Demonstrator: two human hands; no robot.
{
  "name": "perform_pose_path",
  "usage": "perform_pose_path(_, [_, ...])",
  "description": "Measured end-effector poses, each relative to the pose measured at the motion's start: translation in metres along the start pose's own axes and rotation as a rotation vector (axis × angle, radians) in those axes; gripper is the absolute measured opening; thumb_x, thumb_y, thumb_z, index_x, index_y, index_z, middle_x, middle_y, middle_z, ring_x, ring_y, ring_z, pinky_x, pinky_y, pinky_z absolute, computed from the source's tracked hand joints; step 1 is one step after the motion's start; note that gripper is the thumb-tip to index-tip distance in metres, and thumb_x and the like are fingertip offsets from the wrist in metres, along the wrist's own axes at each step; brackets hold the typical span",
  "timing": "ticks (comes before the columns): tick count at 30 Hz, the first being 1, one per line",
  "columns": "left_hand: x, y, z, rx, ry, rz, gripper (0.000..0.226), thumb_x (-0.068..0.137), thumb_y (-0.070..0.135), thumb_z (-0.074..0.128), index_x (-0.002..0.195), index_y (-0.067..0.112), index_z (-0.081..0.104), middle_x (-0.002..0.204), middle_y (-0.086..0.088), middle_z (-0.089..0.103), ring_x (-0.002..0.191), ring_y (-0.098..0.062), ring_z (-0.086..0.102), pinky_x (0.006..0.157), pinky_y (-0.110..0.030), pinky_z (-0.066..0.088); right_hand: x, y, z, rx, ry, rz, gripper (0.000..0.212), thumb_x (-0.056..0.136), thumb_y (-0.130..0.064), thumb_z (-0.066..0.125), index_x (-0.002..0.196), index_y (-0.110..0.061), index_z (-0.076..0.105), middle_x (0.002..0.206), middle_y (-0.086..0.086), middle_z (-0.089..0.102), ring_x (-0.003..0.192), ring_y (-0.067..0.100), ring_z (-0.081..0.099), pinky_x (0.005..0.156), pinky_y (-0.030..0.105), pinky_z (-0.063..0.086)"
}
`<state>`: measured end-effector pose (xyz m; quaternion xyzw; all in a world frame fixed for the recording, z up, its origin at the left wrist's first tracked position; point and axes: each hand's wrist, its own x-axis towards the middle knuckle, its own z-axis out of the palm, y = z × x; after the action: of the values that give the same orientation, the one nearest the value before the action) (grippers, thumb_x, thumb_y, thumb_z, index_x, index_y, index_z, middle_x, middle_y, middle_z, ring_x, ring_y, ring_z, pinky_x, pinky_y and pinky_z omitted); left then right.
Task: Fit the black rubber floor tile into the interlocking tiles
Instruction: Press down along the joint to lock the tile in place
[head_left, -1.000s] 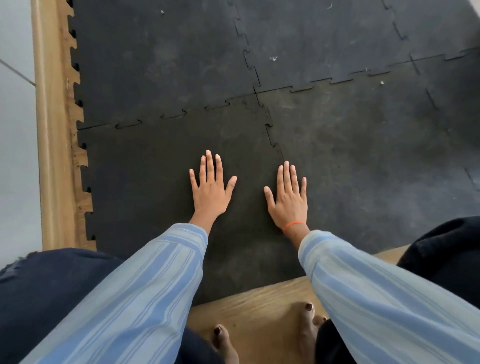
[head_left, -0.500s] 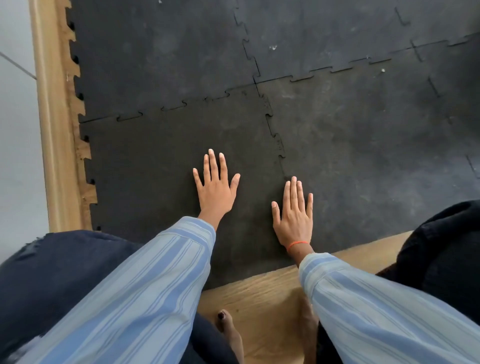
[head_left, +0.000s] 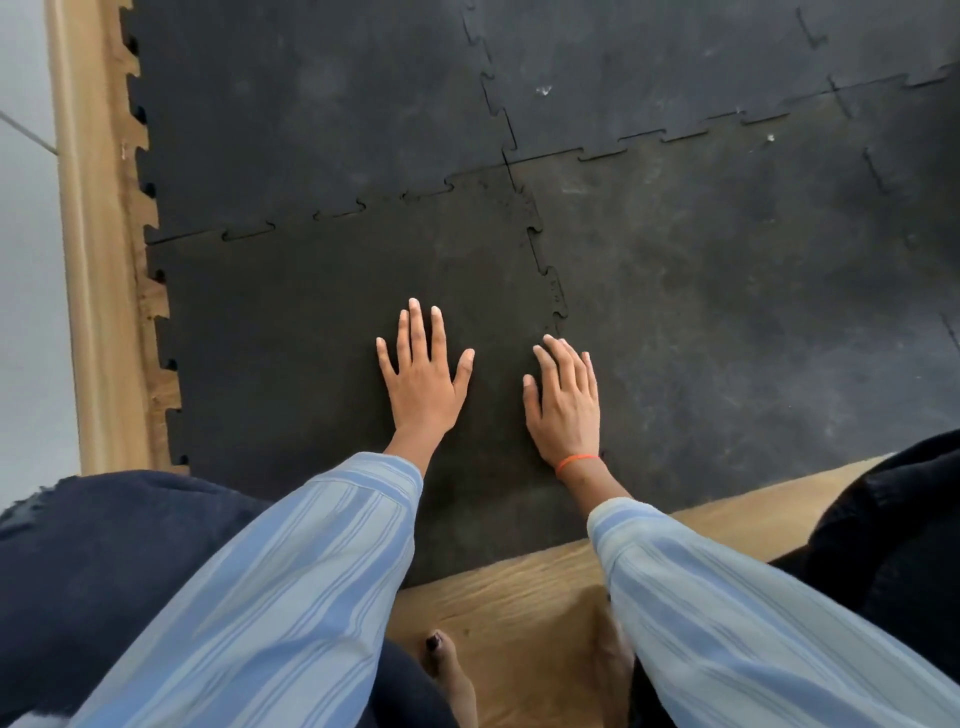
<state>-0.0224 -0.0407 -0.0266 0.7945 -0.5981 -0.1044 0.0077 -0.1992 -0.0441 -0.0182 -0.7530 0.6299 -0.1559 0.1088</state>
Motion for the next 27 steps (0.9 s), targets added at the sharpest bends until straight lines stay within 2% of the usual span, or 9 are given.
perform_pose_path(3, [0.0,0.0,0.002,-0.014,0.036,-0.004,0.071,0.096,0.057,0.02,0.153,0.016,0.019,0.161,-0.011,0.013,0.147,-0.027,0.015,0.115,-0.054,0.011,0.015,-0.003,0.007,-0.017,-0.025,-0.029,0.041,0.094,-0.028,0.043,0.127,-0.008,0.054,0.136,0.008,0.054,0.129,0.024,0.044,0.114,0.038,0.026])
perform_pose_path(7, [0.001,0.001,0.002,-0.036,0.088,-0.02,0.069,0.095,0.056,0.027,0.151,0.016,0.026,0.159,-0.011,0.019,0.145,-0.027,0.022,0.114,-0.055,0.015,0.012,-0.004,0.008,-0.045,-0.036,-0.005,0.042,0.094,-0.031,0.044,0.131,-0.012,0.052,0.137,0.007,0.052,0.13,0.022,0.042,0.114,0.037,0.023])
perform_pose_path(13, [0.014,-0.001,-0.005,-0.018,0.035,-0.032,0.073,0.092,0.061,0.021,0.153,0.02,0.019,0.161,-0.007,0.011,0.148,-0.023,0.013,0.116,-0.054,0.011,0.065,-0.015,0.013,-0.033,-0.133,0.02,0.054,0.097,-0.038,0.031,0.142,-0.009,0.038,0.152,0.008,0.035,0.143,0.023,0.027,0.119,0.036,0.012])
perform_pose_path(18, [0.058,-0.019,-0.012,-0.004,0.036,-0.047,0.074,0.091,0.062,0.017,0.153,0.021,0.019,0.162,-0.003,0.011,0.148,-0.023,0.011,0.116,-0.059,0.008,0.09,-0.011,0.017,-0.059,-0.123,0.0,0.054,0.096,-0.04,0.036,0.14,-0.007,0.038,0.148,0.008,0.039,0.14,0.025,0.031,0.119,0.039,0.017])
perform_pose_path(21, [0.058,-0.017,-0.014,-0.002,0.049,-0.036,0.073,0.091,0.061,0.017,0.152,0.02,0.021,0.161,-0.004,0.013,0.147,-0.024,0.013,0.115,-0.06,0.009,0.092,-0.012,0.018,-0.07,-0.138,0.002,0.057,0.096,-0.042,0.037,0.14,-0.007,0.037,0.149,0.008,0.037,0.141,0.024,0.028,0.119,0.041,0.016])
perform_pose_path(24, [0.068,-0.017,-0.022,-0.019,0.012,-0.044,0.082,0.089,0.067,0.02,0.153,0.017,0.015,0.162,-0.005,0.007,0.148,-0.024,0.005,0.115,-0.061,0.006,0.118,-0.014,0.021,-0.043,-0.167,-0.045,0.058,0.096,-0.044,0.033,0.142,-0.009,0.035,0.156,0.006,0.028,0.146,0.023,0.018,0.12,0.041,0.011])
perform_pose_path(27, [0.104,-0.029,-0.038,-0.083,-0.068,-0.138,0.103,0.08,0.08,0.029,0.154,0.014,0.002,0.162,-0.005,-0.004,0.148,-0.023,-0.005,0.114,-0.062,0.002,0.152,-0.015,0.026,-0.076,-0.218,-0.112,0.064,0.097,-0.049,0.03,0.148,-0.011,0.023,0.16,0.004,0.015,0.148,0.019,0.008,0.121,0.039,0.005])
